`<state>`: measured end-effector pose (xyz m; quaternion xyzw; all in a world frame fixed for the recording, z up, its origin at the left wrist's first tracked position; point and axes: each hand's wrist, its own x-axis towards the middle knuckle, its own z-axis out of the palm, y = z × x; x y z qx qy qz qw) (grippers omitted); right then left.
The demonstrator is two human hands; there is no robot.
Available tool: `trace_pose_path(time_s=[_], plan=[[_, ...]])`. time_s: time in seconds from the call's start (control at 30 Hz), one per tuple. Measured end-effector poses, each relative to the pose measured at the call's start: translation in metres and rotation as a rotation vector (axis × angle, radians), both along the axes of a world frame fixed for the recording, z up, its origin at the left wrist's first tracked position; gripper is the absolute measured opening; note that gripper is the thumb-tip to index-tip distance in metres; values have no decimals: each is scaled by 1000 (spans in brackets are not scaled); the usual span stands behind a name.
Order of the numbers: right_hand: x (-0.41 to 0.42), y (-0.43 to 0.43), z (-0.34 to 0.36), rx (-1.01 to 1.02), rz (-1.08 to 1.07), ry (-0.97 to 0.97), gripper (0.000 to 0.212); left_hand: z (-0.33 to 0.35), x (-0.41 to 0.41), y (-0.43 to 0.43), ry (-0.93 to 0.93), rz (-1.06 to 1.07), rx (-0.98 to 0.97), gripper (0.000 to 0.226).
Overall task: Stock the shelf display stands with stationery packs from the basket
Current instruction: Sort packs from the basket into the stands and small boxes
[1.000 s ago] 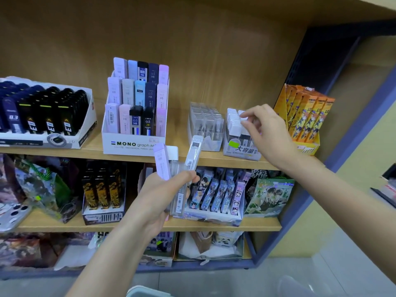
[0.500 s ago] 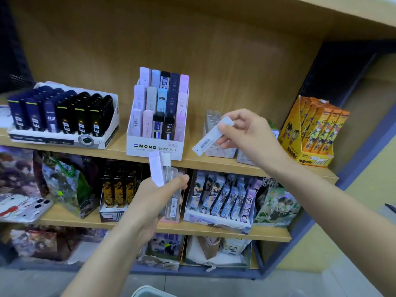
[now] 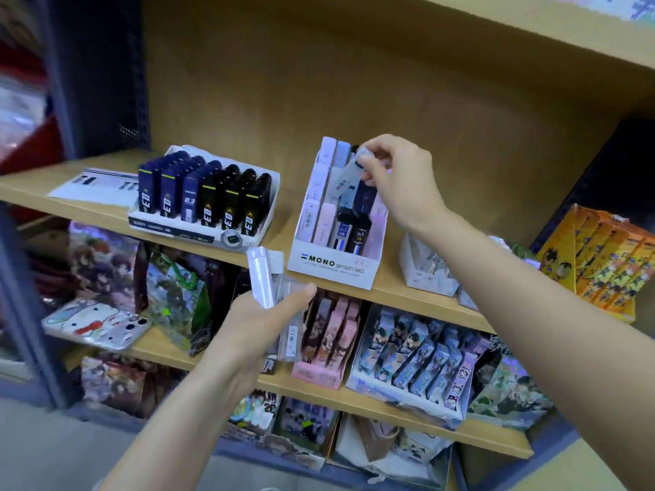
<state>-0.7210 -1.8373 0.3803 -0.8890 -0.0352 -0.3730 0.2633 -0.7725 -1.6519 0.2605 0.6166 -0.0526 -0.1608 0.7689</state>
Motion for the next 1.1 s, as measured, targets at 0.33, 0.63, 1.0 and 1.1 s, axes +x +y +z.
trace_pose_path(time_s=[0.33,0.63,1.0,1.1], plan=[[29,0,6,-90,19,157,4,-11,18,22,30,21,-55,18],[36,3,19,-270,-17,271,5,-12,20,25,65,72,-60,44],[2,23,-12,-339,-108,40,21,-10,16,21,86,131,-105,28],[-40,48,-39,-72,59,156,18,-13,17,21,104,175,-100,30]])
